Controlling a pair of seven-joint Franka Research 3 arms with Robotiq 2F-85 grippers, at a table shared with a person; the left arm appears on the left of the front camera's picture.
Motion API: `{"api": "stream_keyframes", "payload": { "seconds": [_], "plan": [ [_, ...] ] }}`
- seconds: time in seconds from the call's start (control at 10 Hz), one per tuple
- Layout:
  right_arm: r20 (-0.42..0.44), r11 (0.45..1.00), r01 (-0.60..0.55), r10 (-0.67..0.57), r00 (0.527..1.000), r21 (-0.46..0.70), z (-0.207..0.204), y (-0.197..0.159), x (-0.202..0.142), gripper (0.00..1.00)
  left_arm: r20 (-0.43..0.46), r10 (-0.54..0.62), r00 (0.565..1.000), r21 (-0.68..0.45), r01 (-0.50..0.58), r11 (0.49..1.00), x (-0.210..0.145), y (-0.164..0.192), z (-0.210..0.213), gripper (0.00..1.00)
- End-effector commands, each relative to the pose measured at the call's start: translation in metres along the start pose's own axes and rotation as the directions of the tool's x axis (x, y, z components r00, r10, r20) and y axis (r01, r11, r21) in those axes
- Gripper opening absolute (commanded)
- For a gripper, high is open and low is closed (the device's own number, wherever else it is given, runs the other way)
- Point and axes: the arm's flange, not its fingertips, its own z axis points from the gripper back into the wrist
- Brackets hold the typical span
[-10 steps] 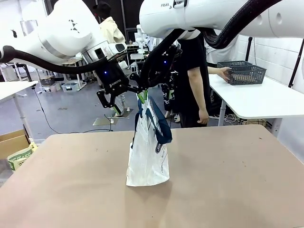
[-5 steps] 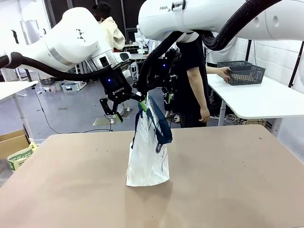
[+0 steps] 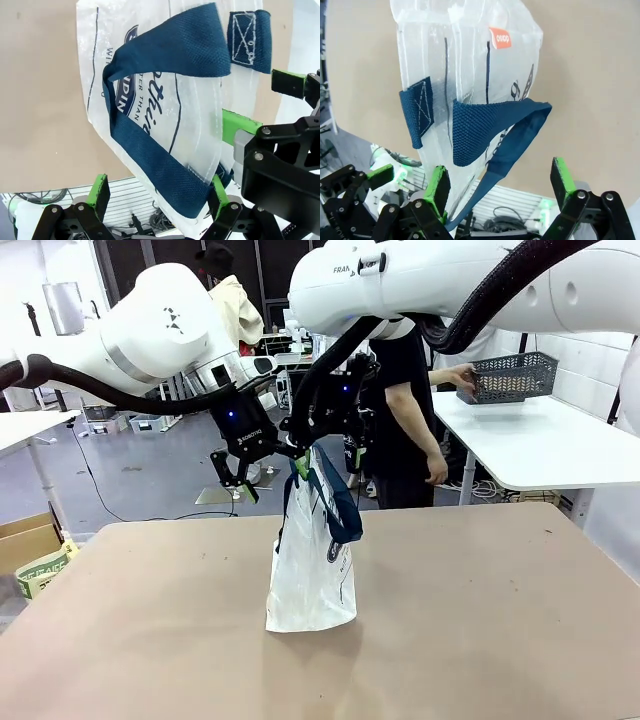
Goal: Transfer purchased items from the store into the shopping bag.
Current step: Open the Reusable shopping bag in the center of the table.
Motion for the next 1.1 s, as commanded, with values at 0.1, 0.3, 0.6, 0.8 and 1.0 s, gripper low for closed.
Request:
{"api": "stream_keyframes", "payload": {
  "seconds": [0.1, 0.3, 0.6, 0.8, 1.0],
  "plan": [
    [-0.040, 0.999, 0.027, -0.026, 0.999, 0.020, -0.0090, 0.0010, -0.0019, 1.00, 0.026, -0.003, 1.000, 0.065, 0.002, 0.998, 0.0014, 0.0069, -0.0092, 1.00],
    [-0.016, 1.000, 0.003, -0.003, 1.000, -0.003, -0.0073, -0.0010, 0.0003, 1.00, -0.003, 0.002, 1.000, 0.005, -0.002, 1.000, 0.0012, 0.0016, -0.0023, 1.00],
    [-0.014, 1.000, 0.004, -0.004, 1.000, -0.006, -0.0083, -0.0012, -0.0017, 0.80, -0.002, 0.030, 1.000, 0.061, -0.030, 0.998, 0.0039, 0.0028, -0.0032, 0.70],
    [-0.013, 1.000, 0.007, -0.007, 1.000, 0.014, -0.0066, -0.0015, -0.0046, 0.40, -0.011, 0.037, 0.999, 0.051, -0.037, 0.998, 0.0027, 0.0006, -0.0024, 0.31],
    [-0.008, 1.000, -0.004, 0.004, 1.000, 0.016, -0.0063, 0.0005, -0.0068, 0.00, -0.004, 0.041, 0.999, 0.052, -0.040, 0.998, 0.0020, -0.0010, -0.0012, 0.00]
  ]
}}
